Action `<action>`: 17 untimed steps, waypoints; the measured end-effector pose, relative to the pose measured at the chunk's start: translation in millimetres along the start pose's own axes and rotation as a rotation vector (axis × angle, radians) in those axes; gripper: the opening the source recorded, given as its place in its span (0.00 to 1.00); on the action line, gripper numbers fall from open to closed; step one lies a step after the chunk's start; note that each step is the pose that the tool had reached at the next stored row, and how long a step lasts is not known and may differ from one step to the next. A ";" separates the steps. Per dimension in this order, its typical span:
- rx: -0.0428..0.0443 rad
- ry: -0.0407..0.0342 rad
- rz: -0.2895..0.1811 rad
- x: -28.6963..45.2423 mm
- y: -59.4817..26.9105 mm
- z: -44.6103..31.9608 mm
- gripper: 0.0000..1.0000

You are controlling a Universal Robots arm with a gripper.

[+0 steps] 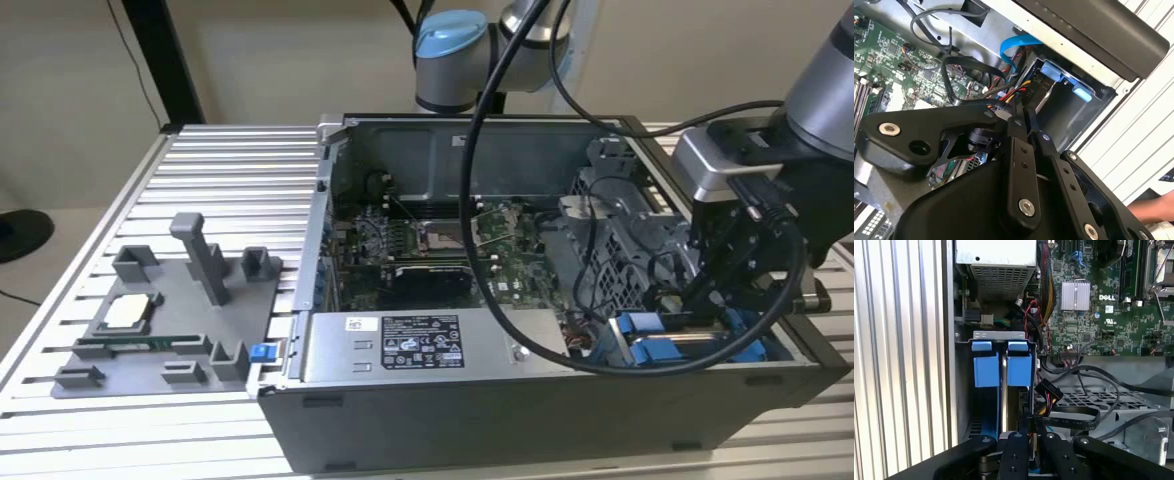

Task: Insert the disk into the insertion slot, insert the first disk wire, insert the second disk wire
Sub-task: 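Insert the second disk wire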

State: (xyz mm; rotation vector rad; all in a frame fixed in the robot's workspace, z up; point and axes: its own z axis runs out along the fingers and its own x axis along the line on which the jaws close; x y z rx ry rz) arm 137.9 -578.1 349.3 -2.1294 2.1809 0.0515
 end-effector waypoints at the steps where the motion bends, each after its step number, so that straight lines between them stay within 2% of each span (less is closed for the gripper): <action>1: 0.0001 0.0004 0.000 0.0 0.1 0.2 0.00; 8: 0.0004 0.0042 0.000 0.2 1.1 2.1 0.00; 17: 0.0007 0.0142 -0.001 0.6 2.7 5.9 0.00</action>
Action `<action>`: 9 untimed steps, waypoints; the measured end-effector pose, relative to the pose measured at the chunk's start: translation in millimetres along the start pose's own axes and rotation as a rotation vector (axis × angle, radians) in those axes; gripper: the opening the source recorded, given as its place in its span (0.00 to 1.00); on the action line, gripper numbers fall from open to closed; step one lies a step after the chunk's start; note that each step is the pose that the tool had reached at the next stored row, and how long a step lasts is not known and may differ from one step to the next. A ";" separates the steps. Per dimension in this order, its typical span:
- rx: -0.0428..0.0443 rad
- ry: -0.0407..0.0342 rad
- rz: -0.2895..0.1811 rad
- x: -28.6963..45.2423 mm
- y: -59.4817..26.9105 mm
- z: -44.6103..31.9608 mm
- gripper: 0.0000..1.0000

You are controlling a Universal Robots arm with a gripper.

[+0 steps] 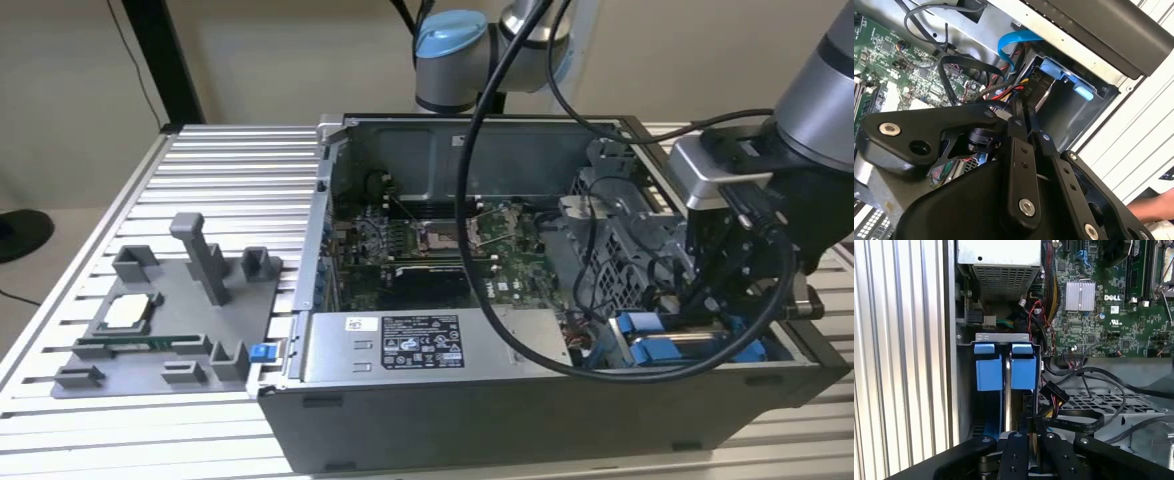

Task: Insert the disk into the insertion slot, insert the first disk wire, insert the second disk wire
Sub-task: 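Insert the second disk wire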

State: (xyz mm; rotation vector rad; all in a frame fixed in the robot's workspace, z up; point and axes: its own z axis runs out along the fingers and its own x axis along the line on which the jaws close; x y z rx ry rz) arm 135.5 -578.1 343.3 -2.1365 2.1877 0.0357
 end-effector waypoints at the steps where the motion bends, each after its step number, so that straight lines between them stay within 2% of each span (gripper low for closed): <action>1: 0.0003 0.0000 0.000 0.0 0.1 0.2 0.00; 9: 0.0006 0.0000 0.000 -0.9 0.1 0.4 0.00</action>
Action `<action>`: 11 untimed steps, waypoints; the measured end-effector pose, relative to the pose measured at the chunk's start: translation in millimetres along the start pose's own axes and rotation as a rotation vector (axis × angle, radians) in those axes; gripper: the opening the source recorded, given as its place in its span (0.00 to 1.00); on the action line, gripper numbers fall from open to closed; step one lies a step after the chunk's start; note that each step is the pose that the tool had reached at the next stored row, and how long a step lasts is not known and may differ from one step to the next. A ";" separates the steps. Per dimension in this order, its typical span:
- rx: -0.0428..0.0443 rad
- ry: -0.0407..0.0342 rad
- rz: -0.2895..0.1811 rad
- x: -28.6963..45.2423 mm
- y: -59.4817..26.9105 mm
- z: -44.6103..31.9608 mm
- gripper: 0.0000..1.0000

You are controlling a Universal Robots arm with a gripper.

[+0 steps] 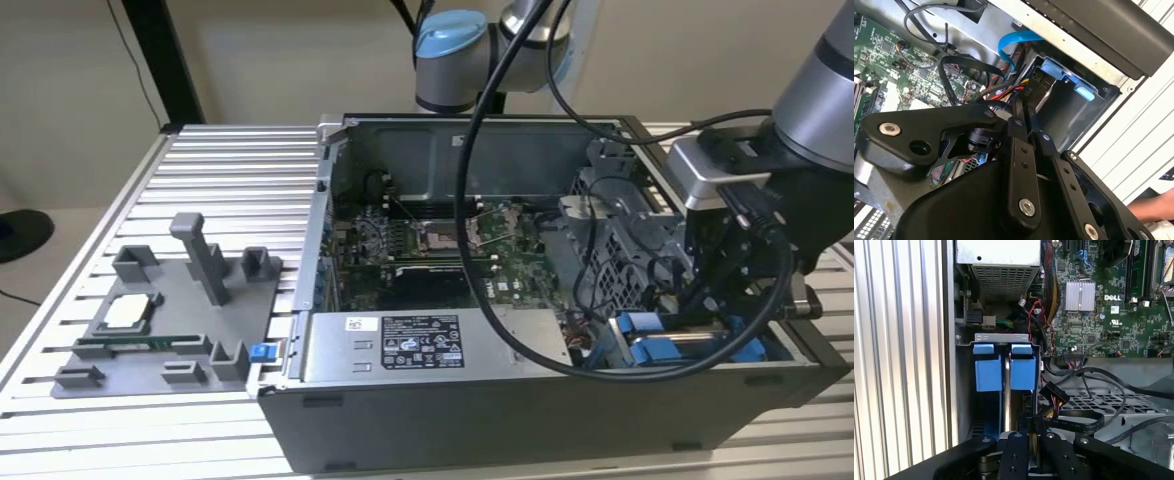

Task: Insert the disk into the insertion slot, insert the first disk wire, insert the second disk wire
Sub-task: 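Insert the second disk wire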

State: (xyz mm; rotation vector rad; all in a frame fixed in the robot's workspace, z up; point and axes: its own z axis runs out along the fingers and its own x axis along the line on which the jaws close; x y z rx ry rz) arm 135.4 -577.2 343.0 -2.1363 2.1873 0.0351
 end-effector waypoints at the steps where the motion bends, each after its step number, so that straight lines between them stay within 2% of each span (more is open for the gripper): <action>1: 0.0000 0.0001 0.000 0.0 0.0 0.0 0.00; 11: 0.0000 -0.0020 0.000 -0.4 0.0 -0.1 0.00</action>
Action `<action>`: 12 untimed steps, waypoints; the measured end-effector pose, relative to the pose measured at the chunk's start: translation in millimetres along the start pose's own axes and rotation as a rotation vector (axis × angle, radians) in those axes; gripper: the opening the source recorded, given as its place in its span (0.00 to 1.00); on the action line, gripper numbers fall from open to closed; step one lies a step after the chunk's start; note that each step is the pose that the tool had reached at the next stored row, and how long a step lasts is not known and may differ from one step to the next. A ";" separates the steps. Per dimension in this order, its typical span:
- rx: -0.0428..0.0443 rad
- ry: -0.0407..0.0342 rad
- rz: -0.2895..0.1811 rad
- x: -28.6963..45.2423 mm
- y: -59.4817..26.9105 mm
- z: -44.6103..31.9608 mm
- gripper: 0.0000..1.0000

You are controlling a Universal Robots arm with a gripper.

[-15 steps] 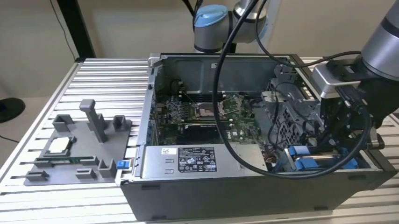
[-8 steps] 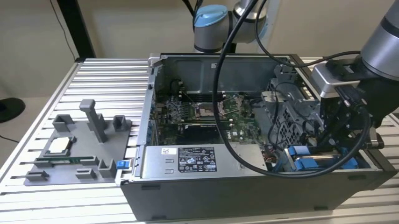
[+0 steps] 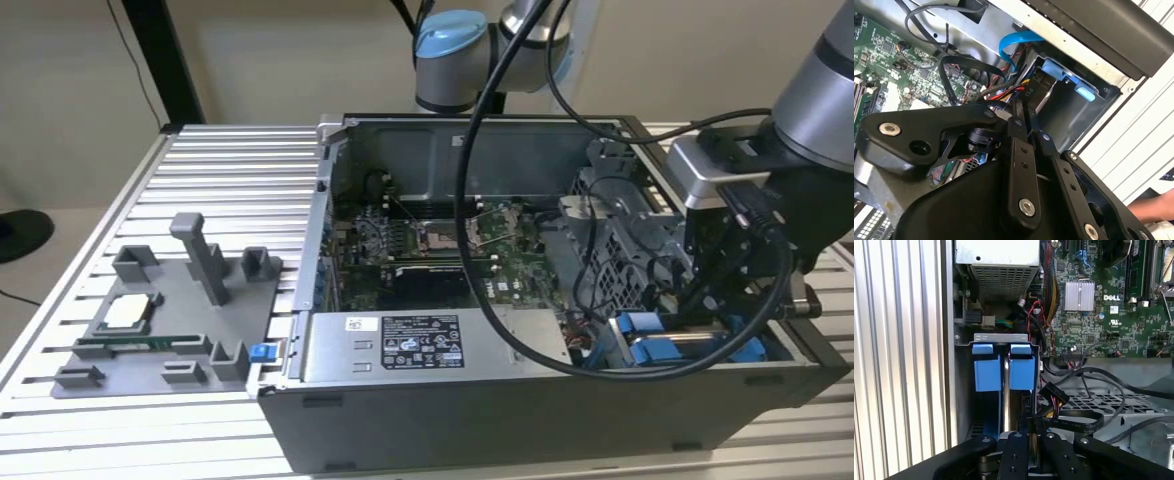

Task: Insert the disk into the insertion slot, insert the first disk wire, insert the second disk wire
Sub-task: 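Insert the second disk wire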

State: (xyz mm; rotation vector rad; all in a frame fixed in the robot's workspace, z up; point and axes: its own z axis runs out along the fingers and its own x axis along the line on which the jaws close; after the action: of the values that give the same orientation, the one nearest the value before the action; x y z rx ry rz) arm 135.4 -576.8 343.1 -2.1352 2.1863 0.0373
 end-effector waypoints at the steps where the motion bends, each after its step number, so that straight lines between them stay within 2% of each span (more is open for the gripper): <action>1: 0.0002 0.0000 0.000 0.0 0.0 0.0 0.00; 6: 0.0068 -0.0002 -0.001 -0.3 0.0 0.0 0.00; 9: 0.0069 0.0006 -0.001 -0.3 0.0 0.3 0.00; 12: 0.0071 0.0081 -0.001 -0.1 0.1 1.6 0.00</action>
State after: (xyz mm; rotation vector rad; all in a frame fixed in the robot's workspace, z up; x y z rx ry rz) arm 135.4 -576.5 341.6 -2.1364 2.1865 0.0209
